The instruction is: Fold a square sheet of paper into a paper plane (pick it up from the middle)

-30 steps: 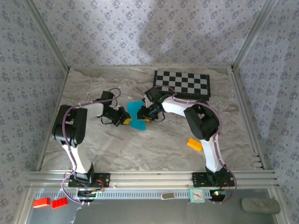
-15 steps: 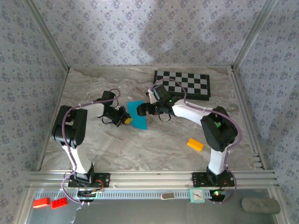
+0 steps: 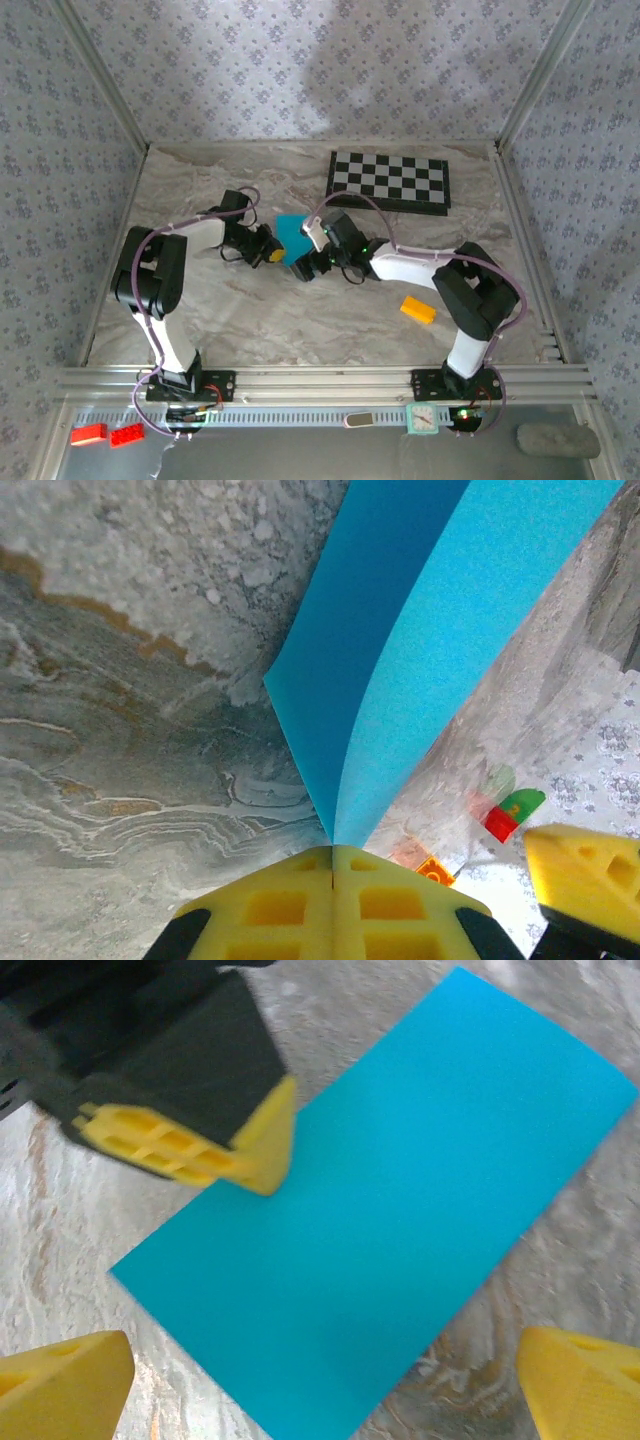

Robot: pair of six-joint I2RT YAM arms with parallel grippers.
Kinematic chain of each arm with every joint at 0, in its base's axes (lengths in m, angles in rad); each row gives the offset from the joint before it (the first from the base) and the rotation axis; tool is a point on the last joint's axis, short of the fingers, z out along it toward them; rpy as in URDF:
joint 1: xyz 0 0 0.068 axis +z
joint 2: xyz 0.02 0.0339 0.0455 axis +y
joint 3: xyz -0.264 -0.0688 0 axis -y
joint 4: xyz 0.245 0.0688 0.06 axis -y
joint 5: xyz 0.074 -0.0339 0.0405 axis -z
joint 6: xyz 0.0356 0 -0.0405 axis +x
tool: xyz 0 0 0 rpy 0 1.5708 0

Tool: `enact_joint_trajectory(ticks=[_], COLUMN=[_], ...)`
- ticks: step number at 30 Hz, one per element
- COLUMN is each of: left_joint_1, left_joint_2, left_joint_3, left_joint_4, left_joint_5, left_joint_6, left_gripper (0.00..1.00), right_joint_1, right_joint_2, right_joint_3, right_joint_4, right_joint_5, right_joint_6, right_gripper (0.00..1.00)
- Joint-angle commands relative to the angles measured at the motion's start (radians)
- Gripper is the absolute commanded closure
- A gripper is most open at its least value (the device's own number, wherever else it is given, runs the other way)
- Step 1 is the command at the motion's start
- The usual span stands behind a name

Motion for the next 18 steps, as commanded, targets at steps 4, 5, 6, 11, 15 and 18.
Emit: enact_joint_trajectory(ticks=[4, 5, 6, 11, 15, 18], left_joint_1=[-0.008, -0.008, -0.008, -0.009, -0.009, -0.012], left_joint_2=[-0.023, -0.025, -0.025, -0.023, -0.026, -0.027], left_joint_3=[0.015, 0.015, 0.015, 0.021, 0.022, 0.020], left_joint_4=[-0.037, -0.037, -0.038, -0.041, -0.046, -0.049], left_joint_5=[-0.006, -0.007, -0.007, -0.007, -0.009, -0.008], left_joint_6=[-0.005, -0.004, -0.004, -0.005, -0.004, -0.004], left_gripper=[1.00, 1.00, 1.00, 1.00, 1.00, 1.00], right_joint_1=[0.052, 0.063, 0.073, 0.104, 0.114, 0.114], right_joint_2=[0.014, 0.026, 0.034, 0.085, 0.109, 0.111], right_joint_3=[-0.025, -0.019, -0.018, -0.013, -0.009, -0.006], right_joint_4=[0.125, 0.119, 0.122, 0.162, 0.191, 0.215], right_joint_5=[0.029, 0.054, 0.076, 0.112, 0.142, 0.177], right_joint_6=[-0.168, -0.189, -0.210, -0.306, -0.347, -0.341], right_gripper=[0.07, 0.10, 0.12, 0.19, 0.25, 0.33])
